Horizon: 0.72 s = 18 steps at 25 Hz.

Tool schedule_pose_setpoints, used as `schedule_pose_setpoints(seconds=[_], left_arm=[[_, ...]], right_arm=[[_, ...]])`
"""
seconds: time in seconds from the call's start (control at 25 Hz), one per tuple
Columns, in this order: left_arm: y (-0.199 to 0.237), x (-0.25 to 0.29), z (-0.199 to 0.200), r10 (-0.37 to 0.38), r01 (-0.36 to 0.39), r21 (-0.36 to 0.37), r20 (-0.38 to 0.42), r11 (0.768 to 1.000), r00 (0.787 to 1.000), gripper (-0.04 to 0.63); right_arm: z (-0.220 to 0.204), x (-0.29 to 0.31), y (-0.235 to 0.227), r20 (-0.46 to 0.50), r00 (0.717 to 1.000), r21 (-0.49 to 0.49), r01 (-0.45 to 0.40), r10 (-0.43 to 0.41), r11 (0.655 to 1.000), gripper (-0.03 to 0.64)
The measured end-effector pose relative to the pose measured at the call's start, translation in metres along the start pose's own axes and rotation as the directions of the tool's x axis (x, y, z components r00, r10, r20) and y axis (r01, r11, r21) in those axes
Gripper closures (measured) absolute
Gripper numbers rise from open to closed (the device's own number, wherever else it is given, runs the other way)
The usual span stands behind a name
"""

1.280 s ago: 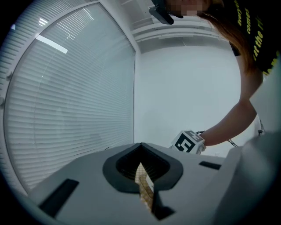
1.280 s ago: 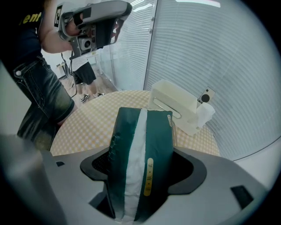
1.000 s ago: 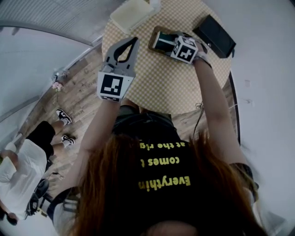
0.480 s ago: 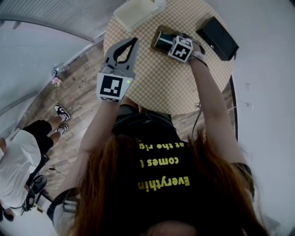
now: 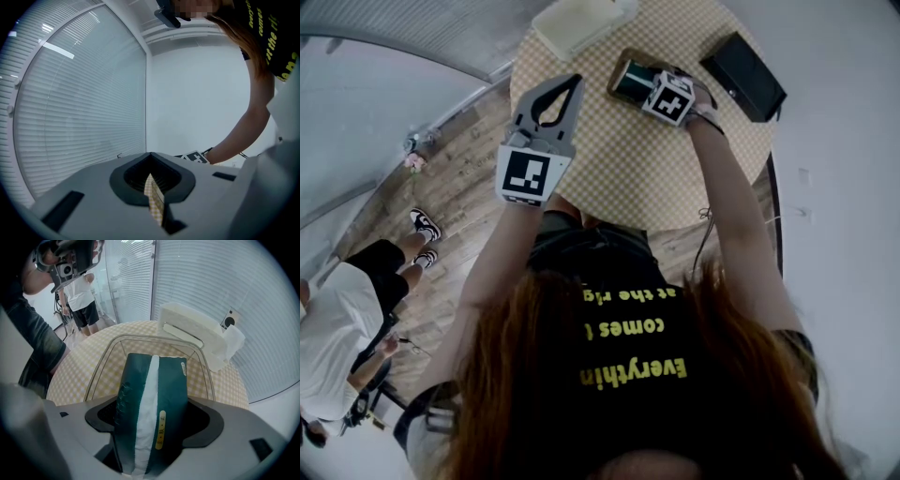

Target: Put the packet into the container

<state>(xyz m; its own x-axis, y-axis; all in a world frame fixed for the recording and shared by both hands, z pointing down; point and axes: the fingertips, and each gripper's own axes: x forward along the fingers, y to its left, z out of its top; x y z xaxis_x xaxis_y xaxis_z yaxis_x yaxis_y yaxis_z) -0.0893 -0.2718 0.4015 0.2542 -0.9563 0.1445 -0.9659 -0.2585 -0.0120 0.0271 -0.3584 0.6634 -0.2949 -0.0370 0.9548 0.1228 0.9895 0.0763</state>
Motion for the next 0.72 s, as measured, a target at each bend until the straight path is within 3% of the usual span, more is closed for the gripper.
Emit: schedule_pose_setpoints(seconds=[0.28, 0.72], left_arm=[[0.003, -0.005, 0.001, 0.008, -0.008, 0.0, 0.005, 1.0, 1.0, 0.595], [0.0, -0.007, 0.01, 0.005, -0.006, 0.01, 0.025, 1.0, 1.0, 0.595]], right_arm=[[0.007, -0.014, -0.001, 0.07, 0.997, 0.044, -0.048, 0.045, 0.998, 0.209], [0.005, -0.029, -0.001, 0.039, 0.999, -0.015, -0.028, 0.028, 0.999, 0.205]])
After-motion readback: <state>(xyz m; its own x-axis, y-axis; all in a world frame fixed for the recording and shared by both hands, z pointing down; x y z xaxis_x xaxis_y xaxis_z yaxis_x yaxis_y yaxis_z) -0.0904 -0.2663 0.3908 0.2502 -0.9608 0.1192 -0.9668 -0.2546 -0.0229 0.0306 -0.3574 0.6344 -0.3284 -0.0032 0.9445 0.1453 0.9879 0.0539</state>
